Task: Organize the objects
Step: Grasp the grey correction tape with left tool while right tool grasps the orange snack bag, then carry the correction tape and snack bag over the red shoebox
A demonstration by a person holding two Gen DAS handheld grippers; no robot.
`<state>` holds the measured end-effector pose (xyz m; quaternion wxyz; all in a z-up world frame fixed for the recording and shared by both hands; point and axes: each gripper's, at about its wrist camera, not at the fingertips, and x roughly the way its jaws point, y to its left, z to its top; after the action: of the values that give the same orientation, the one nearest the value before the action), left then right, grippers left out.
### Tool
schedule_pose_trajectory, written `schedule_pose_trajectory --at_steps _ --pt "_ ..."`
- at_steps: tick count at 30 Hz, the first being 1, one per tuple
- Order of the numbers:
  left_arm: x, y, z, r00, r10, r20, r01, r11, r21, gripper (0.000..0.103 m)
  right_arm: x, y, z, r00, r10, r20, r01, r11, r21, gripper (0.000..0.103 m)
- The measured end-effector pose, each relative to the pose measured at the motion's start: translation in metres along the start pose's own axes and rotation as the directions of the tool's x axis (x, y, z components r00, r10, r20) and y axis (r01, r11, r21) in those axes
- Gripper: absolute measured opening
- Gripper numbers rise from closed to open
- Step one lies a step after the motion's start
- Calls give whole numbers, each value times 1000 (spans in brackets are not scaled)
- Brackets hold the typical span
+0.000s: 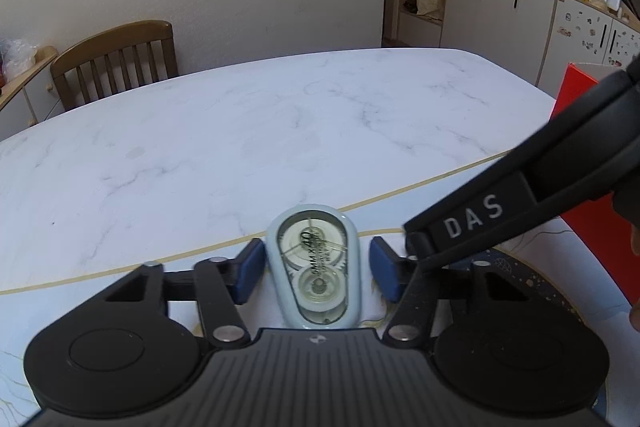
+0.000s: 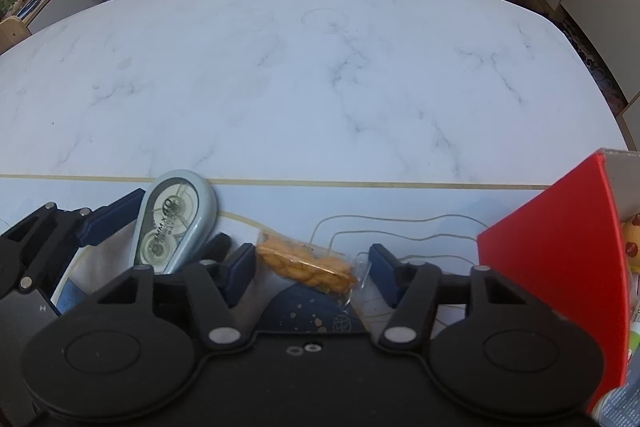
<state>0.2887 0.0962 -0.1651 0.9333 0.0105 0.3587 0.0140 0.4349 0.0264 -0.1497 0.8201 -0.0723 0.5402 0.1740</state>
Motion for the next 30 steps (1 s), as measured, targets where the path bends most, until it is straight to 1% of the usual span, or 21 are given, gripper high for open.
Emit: schedule_pose_trajectory --at_steps 1,4,13,22,30 --pt "0 1 0 1000 -2 -1 2 1000 -3 51 -1 -1 0 1000 2 1 -2 1000 3 56" --pt "-1 2 1 1000 -5 -6 5 1000 -1 51 -3 -3 -3 1000 9 3 -9 1000 14 52" --pt "-13 9 -2 999 -31 -27 30 999 -35 50 -32 -7 -18 999 40 30 -41 999 31 51" --pt "-48 12 -8 997 -72 -36 71 997 -41 50 -72 -11 -39 995 85 60 -88 995 37 51" --pt "-78 5 -15 995 -91 -32 90 996 -27 50 -113 -20 -63 987 123 107 -127 991 35 51"
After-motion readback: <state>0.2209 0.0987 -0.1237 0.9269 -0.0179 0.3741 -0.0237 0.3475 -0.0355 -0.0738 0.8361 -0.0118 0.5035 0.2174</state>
